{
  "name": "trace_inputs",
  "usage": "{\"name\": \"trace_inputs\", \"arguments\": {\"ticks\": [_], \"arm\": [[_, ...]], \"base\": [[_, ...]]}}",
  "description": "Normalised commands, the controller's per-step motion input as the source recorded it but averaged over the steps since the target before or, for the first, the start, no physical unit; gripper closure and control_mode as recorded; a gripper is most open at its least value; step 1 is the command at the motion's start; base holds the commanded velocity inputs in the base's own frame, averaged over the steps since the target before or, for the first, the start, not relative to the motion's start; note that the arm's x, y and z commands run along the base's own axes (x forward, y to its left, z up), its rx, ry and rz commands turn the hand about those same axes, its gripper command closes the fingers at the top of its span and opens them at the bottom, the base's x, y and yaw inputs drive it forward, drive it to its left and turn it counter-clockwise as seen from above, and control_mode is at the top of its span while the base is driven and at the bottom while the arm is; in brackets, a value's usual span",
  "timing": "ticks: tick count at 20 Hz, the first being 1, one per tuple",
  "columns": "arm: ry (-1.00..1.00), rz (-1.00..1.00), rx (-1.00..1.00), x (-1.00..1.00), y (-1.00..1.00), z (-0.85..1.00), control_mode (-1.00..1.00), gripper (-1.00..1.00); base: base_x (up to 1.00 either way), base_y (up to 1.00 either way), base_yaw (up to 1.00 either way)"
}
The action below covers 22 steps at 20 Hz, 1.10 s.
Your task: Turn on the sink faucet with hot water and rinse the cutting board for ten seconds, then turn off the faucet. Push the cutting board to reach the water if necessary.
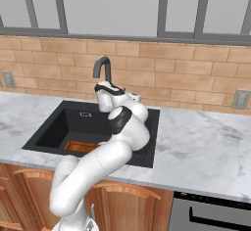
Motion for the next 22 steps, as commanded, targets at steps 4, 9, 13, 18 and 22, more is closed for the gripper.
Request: {"name": "trace_inputs", "arguments": {"ticks": [4, 9, 13, 18, 22], "arm": [[0.00, 0.00, 0.00, 0.05, 0.00, 0.00, -1.00, -1.00], [0.00, 0.00, 0.00, 0.08, 0.00, 0.00, -1.00, -1.00], [0.00, 0.00, 0.00, 0.02, 0.00, 0.00, -1.00, -1.00], [0.00, 0.00, 0.00, 0.06, 0.00, 0.00, -1.00, -1.00], [0.00, 0.00, 0.00, 0.05, 0.00, 0.00, -1.00, -1.00]], "base": [[0.00, 0.00, 0.00], [0.00, 0.00, 0.00], [0.00, 0.00, 0.00], [0.00, 0.00, 0.00], [0.00, 0.00, 0.00]]}}
